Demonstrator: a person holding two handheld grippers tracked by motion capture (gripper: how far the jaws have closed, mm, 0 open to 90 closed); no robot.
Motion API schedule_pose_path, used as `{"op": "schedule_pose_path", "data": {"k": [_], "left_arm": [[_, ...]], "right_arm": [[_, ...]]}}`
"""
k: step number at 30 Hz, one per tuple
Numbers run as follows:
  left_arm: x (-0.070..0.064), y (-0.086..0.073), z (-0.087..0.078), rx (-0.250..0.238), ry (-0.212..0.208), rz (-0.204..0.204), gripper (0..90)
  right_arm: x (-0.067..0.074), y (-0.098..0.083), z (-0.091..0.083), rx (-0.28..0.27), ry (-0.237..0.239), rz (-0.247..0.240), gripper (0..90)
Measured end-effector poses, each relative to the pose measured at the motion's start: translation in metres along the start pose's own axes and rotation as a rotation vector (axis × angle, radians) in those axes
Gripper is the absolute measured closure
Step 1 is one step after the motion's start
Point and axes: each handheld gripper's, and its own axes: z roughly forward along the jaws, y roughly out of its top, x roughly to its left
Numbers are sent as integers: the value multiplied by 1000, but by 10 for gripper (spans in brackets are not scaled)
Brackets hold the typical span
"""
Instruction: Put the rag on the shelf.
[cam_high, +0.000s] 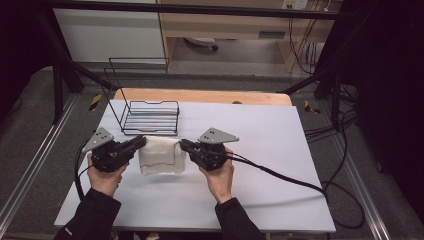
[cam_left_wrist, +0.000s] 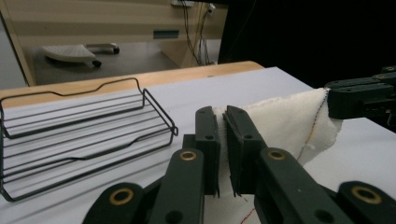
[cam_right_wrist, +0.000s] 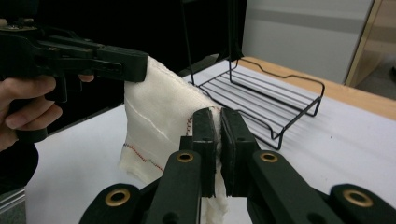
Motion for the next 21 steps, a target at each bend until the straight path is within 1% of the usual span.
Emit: {"op": "schedule_pose_path", "data": {"k": [2, 5, 9, 10, 15, 19, 20, 21], "left_arm": [[0, 4, -3, -18, 2, 2, 830], [1, 10, -6, -45, 11, 0, 830], [2, 18, -10, -78, 15, 2, 830], [2, 20, -11, -86, 16, 4, 831], [5, 26, -14, -109, 18, 0, 831], [7, 35, -17, -138, 24, 1, 831], [7, 37, -18, -146, 22, -1, 831], [7, 39, -19, -152, 23, 0, 831]], "right_arm": [[1, 5, 0, -11, 1, -5, 855], [3, 15, 0, -34, -2, -28, 855], [4, 22, 1, -54, -6, -36, 855], [5, 27, 1, -70, -9, -42, 856], [6, 34, 2, -93, -7, -52, 856], [7, 43, 3, -110, -8, -64, 856], [7, 48, 3, -120, -8, -68, 857], [7, 48, 3, -120, -8, -68, 857]]}}
